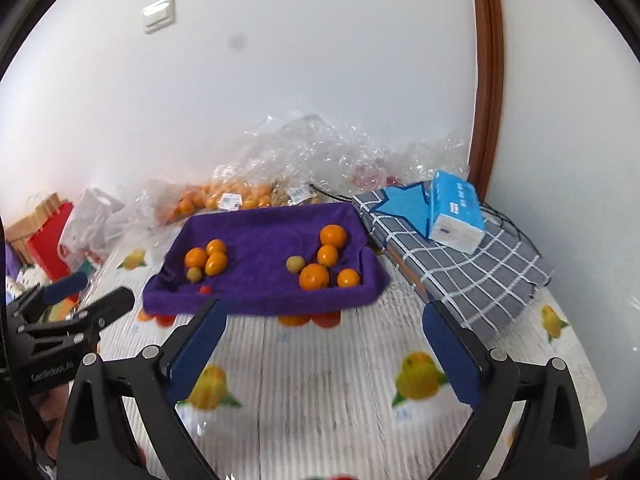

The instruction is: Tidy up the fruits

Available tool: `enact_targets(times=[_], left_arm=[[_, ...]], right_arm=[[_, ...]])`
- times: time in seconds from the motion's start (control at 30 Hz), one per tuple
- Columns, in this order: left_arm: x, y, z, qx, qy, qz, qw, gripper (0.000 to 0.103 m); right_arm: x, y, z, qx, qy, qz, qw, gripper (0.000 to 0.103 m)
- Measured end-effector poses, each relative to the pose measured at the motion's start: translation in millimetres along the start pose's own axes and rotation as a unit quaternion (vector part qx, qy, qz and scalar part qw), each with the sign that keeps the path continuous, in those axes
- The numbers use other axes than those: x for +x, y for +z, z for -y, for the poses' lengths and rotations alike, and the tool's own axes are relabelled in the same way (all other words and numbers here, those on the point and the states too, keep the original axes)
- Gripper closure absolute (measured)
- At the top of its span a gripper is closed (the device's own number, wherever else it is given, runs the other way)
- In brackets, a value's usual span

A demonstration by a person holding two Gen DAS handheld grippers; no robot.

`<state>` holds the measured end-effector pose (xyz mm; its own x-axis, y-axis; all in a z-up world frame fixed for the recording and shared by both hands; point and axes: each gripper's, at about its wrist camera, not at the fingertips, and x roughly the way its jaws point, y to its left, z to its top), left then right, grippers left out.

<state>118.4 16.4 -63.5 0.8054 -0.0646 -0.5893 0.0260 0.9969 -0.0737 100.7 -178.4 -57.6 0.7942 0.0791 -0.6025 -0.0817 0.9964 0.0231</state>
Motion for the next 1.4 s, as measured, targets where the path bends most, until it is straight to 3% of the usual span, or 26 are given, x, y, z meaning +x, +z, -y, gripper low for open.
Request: enact_targets(times=[0.23, 0.53, 1.4], left_arm=[[-49, -18, 7, -0.003, 0.008, 0.019, 0.9998, 0.008], [-79, -25, 12, -0.005, 0.012, 0.038, 0.9992, 0.008], [-93, -26, 10, -0.003, 0.022, 0.045, 0.9987, 0.008]], right_arm=[[-52, -19, 2, 0.014, -0.005, 0.020, 1.000, 0.003], [-91, -21, -3, 0.001, -0.016, 0.042, 0.999, 0.003], [-93, -28, -8, 0.007, -0.011, 0.038, 0.999, 0.003]])
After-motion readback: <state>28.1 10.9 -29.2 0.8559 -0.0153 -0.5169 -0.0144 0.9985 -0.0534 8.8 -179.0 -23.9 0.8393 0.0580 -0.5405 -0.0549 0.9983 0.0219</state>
